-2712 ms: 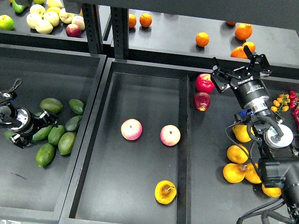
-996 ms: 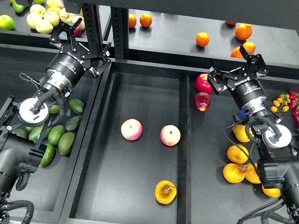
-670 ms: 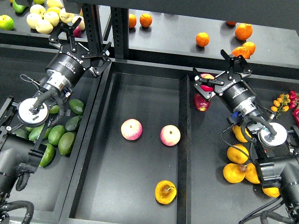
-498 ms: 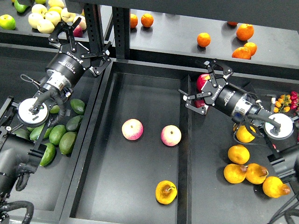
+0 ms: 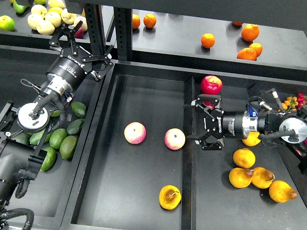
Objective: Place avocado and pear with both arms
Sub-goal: 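Move the right gripper down toward the yellow pear in the center bin, then position the open right gripper around the yellow pear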
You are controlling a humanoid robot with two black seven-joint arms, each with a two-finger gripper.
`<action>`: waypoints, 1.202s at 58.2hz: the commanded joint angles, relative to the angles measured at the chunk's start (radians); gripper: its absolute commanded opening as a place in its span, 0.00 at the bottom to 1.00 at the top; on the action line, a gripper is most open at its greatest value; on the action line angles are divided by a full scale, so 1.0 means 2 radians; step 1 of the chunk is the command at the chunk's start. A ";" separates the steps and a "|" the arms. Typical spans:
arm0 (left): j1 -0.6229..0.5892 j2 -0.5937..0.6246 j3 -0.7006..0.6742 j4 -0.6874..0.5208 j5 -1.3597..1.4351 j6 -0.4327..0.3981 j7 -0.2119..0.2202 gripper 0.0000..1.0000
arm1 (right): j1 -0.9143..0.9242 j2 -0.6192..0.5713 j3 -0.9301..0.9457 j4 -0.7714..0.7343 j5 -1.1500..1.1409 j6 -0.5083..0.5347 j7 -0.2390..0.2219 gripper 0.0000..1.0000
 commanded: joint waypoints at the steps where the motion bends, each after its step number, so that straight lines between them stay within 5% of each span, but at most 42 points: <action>1: 0.001 0.000 0.001 0.001 0.000 -0.001 0.000 0.99 | -0.001 -0.010 -0.032 0.001 -0.030 0.000 0.000 0.99; 44: 0.002 0.000 0.006 0.000 0.000 -0.003 -0.002 0.99 | -0.082 0.034 -0.044 -0.012 -0.132 0.000 0.000 0.99; 70: 0.004 0.000 0.009 0.000 0.000 -0.004 -0.002 0.99 | -0.105 0.109 -0.025 -0.113 -0.133 0.000 0.000 1.00</action>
